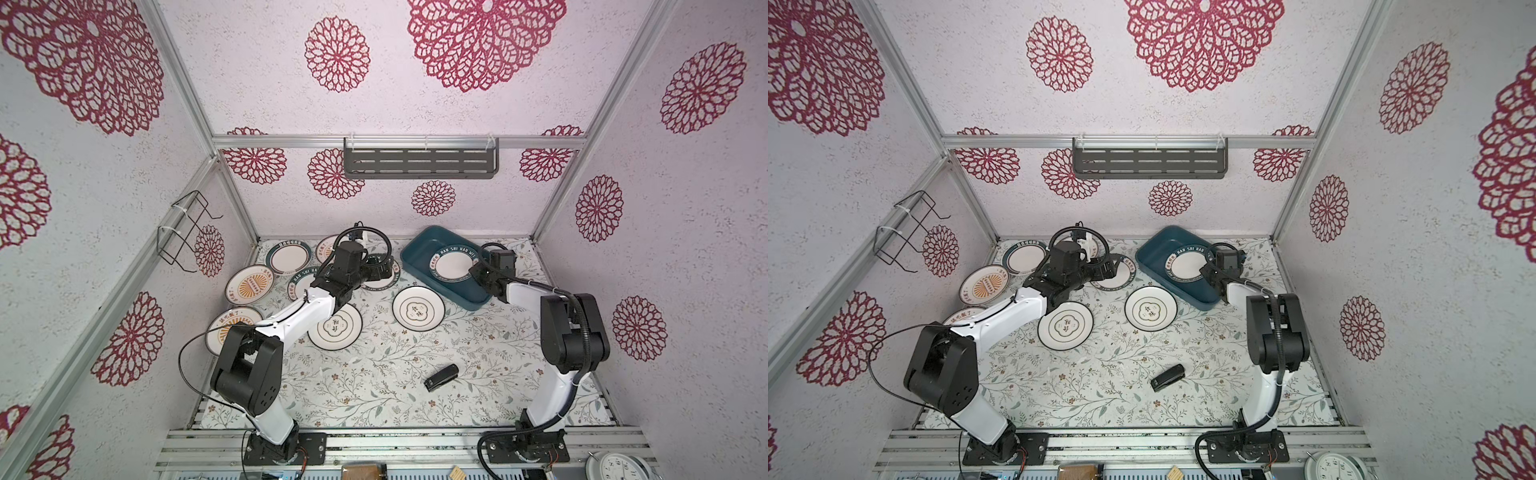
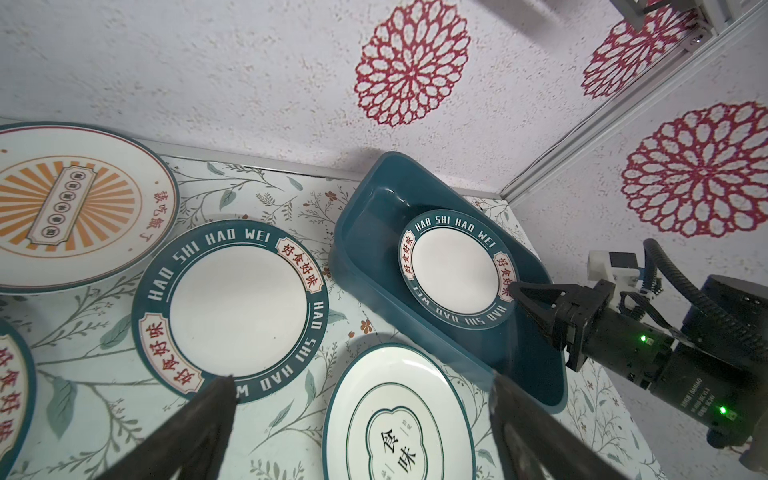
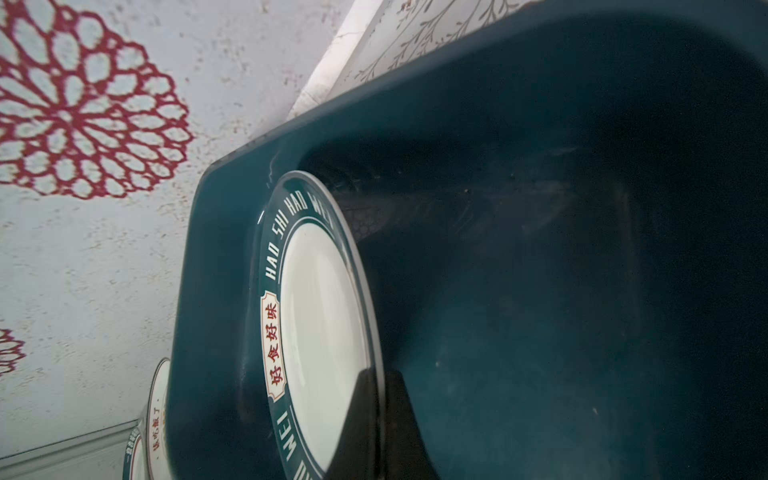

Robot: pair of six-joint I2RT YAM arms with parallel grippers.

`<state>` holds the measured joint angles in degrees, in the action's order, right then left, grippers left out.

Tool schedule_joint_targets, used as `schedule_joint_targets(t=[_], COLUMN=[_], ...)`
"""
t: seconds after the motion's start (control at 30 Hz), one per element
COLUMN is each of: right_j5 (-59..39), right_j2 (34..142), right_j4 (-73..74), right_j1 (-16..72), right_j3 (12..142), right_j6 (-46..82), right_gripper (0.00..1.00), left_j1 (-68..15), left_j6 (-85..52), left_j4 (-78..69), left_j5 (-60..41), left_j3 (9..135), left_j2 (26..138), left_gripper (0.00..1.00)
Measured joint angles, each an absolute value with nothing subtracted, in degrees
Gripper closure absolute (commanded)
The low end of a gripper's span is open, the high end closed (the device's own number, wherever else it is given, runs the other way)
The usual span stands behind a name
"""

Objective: Place the plates into the plastic bin on the countertop
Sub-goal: 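Lower the plate into the teal bin and open the right gripper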

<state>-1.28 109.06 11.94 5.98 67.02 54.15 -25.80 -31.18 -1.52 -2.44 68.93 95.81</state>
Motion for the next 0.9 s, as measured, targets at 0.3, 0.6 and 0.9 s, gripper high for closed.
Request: schedule_joint_targets(t=[0.3,0.6,0.9], right_j5=[-1.19,-1.04,0.3], right_j2=[111.87,112.81,112.84], right_j4=[10.85,7.97,3.84], right_j1=[5.98,5.98,5.96], right_j3=[69.87,71.13,74.15], right_j6=[54.15,54.28,53.58], right_gripper=[1.0,0.86,0.73], left_j1=[-25.8,-25.39,-24.95], left_j6=[-31.09,-31.07,-31.05], left_j4=[-1.1,-0.89,-0.84], left_j5=[-1.61,-1.41,-1.39], left_j3=[67.94,67.53,66.43], left_j2=[95.57,95.04,93.67], left_gripper=[0.03,0.03,0.03])
